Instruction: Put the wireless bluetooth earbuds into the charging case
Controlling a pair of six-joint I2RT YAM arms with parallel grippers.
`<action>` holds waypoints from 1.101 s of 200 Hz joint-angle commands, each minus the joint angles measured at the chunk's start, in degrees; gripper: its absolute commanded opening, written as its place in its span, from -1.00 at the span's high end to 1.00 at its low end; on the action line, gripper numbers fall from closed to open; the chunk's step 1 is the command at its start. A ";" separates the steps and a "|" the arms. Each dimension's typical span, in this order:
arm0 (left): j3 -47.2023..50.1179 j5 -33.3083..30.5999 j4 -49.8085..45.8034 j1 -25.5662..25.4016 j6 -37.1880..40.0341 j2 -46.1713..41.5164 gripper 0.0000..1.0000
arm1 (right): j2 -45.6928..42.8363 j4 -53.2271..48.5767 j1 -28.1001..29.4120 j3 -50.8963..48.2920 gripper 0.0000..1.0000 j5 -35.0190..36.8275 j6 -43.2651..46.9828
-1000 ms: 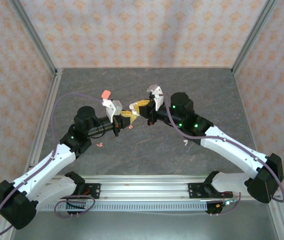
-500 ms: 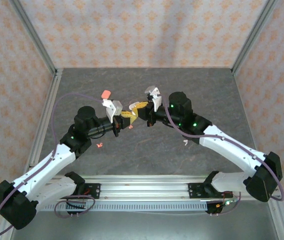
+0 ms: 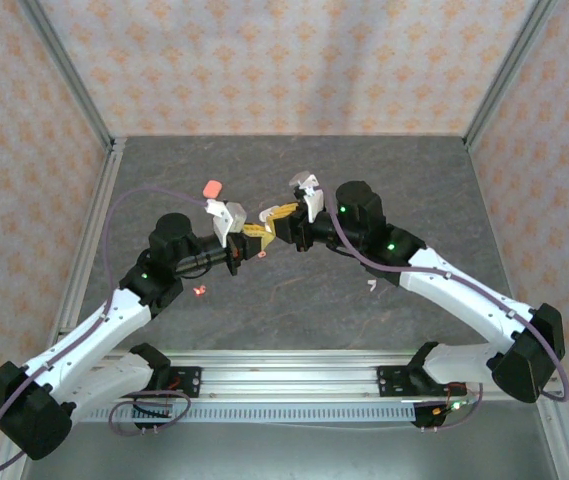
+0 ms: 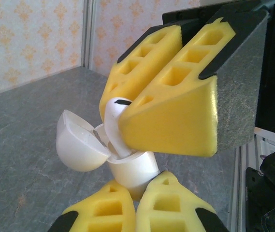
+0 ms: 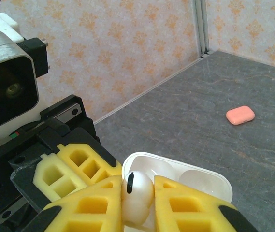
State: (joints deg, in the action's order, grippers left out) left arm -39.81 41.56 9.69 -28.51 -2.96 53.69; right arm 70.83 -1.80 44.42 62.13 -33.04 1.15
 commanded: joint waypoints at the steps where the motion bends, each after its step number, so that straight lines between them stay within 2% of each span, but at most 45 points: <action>1: -2.76 0.89 1.91 -0.56 1.03 -1.74 1.00 | 0.50 -3.12 -0.11 2.15 0.55 -1.71 -0.10; 108: -2.53 0.71 1.64 -0.50 1.30 -2.02 1.00 | 0.45 -3.44 -1.62 4.71 0.19 -4.66 -3.55; 153: -2.65 0.60 1.95 -0.58 1.36 -1.84 1.00 | -0.37 -1.70 -2.49 5.43 -0.05 -5.92 -6.68; 220: -2.61 0.54 1.91 -0.51 1.35 -1.84 1.00 | -1.38 0.99 -3.89 6.02 -0.09 -6.07 -12.06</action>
State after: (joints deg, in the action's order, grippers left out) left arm -40.45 41.74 9.74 -28.88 -2.94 52.86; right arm 71.09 -4.01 41.17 65.91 -38.35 -7.90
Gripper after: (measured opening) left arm 0.048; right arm 0.544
